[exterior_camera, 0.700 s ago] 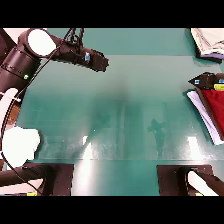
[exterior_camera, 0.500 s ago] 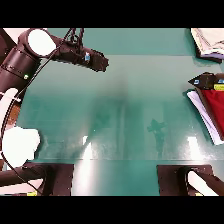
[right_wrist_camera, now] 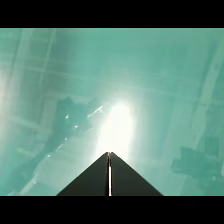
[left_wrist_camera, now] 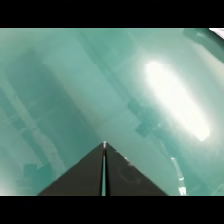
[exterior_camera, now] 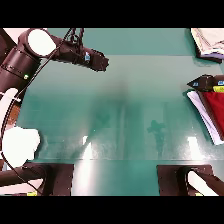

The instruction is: Fold the shirts.

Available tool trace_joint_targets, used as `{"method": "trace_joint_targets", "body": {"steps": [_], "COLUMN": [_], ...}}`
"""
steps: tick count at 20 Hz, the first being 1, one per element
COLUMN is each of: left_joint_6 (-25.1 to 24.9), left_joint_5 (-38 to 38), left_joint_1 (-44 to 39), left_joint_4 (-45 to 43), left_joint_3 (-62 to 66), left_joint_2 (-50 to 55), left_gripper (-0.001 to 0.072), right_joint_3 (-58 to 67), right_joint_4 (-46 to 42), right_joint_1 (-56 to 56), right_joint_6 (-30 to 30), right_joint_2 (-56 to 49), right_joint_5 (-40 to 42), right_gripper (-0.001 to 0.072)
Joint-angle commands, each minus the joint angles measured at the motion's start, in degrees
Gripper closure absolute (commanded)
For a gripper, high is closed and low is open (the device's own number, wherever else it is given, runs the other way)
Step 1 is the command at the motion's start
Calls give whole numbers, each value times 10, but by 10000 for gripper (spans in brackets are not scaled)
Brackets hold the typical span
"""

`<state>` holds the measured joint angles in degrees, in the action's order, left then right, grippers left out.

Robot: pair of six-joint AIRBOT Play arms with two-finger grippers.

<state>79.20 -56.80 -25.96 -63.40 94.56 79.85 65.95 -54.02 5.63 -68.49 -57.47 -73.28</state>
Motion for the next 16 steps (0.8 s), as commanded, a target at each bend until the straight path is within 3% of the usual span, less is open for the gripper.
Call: {"method": "trace_joint_targets", "body": {"steps": [1,5,13,14,15,16], "left_joint_6": [3,14,35,41,60,84], "left_joint_5": [30,-87,-299,-311,-312,-314], "left_joint_1": [1,67,317,348,379,402], "left_joint_4": [19,-17,-214,-224,-226,-233], "left_joint_3": [1,0,-5,-19,-44,-75], "left_joint_2": [-1,-41,-209,-226,-246,-262], "left_gripper": [682,682,682,646,297,25], "right_joint_3": [0,0,0,0,0,0], "right_joint_4": [0,0,0,0,0,0], "right_joint_1": [0,0,0,0,0,0], "right_joint_6": [0,0,0,0,0,0], "right_joint_2": [0,1,0,0,0,0], "right_joint_5": [-18,-22,-19,-17,-15,-13], "right_gripper": [690,690,690,691,690,690]}}
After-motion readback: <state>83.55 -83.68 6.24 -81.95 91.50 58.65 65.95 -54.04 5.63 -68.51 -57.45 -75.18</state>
